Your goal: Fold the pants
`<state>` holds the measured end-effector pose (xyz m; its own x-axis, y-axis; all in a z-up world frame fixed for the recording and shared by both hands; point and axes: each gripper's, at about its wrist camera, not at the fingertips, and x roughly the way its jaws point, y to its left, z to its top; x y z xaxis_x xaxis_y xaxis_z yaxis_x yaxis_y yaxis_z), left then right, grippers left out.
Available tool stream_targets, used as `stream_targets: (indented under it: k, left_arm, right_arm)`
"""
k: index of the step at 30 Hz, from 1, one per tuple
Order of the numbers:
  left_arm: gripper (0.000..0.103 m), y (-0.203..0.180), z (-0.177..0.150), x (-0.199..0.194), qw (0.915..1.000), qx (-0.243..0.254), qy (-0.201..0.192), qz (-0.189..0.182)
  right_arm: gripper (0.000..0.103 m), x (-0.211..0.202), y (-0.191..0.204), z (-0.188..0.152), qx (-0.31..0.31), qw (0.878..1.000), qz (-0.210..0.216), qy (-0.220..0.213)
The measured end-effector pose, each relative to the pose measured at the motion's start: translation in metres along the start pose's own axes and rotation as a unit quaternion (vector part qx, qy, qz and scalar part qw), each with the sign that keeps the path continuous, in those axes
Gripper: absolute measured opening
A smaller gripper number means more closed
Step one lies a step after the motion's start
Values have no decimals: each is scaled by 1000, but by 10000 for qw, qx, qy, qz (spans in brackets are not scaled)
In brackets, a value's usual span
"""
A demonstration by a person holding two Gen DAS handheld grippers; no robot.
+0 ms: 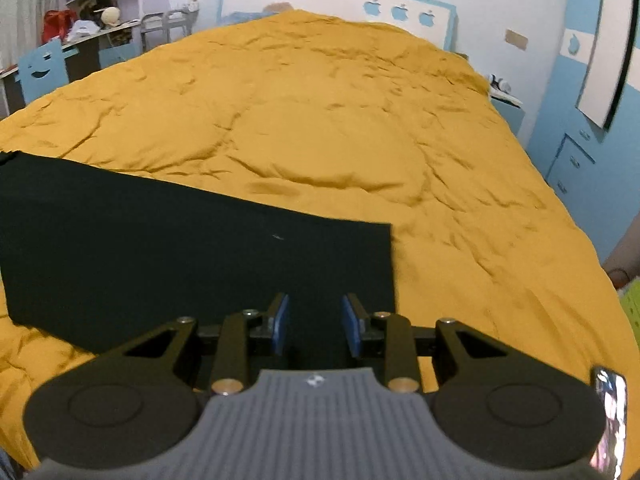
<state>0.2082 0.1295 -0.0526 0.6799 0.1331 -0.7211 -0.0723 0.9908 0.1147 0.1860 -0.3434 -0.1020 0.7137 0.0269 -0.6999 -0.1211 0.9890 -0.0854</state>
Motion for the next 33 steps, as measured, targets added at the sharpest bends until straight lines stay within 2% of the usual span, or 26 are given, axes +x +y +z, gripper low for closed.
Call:
stream_targets:
  k: [3, 5, 7, 9, 11, 14, 16, 17, 19, 20, 22, 27, 33]
  left_arm:
    - [35, 54, 12, 13, 9967, 72, -147, 789]
    - [37, 89, 17, 27, 9905, 176, -198, 1347]
    - [44, 117, 21, 43, 9844, 270, -224, 1722]
    - [51, 141, 25, 62, 9800, 379, -222, 1943]
    - [53, 158, 26, 84, 9770, 474, -120, 2074]
    - [53, 171, 26, 117, 9760, 600, 35, 2095]
    - [52, 173, 23, 132, 9707, 898, 69, 2227]
    - [48, 172, 22, 139, 9654, 1088, 70, 2368]
    - [24, 177, 24, 144, 9608, 1233, -41, 2482]
    - [8, 181, 29, 145, 9614, 1230, -89, 2461]
    - [5, 190, 41, 144, 9651, 1159, -259, 2334]
    - [2, 227, 86, 148, 9672, 902, -572, 2305]
    - [2, 236, 120, 184, 9608, 1210, -417, 2459]
  right_arm:
    - [27, 7, 16, 4, -136, 9999, 66, 61]
    - [28, 16, 24, 7, -221, 9996, 73, 147]
    - [28, 24, 32, 9, -269, 9993, 80, 257]
    - [28, 34, 40, 13, -279, 9988, 111, 390]
    - [28, 41, 46, 15, -320, 9981, 107, 518]
    - [28, 50, 57, 19, -438, 9969, 49, 648]
    - [28, 55, 62, 23, -487, 9962, 17, 720]
    - [28, 58, 65, 25, -512, 9958, 7, 760]
    - [28, 62, 69, 26, -571, 9950, -24, 823]
    - [28, 64, 72, 27, -620, 9944, -51, 860]
    - [28, 68, 75, 28, -704, 9933, -96, 915]
    - [28, 73, 80, 30, -780, 9917, -201, 998]
    - [28, 71, 83, 31, -871, 9901, -325, 1054]
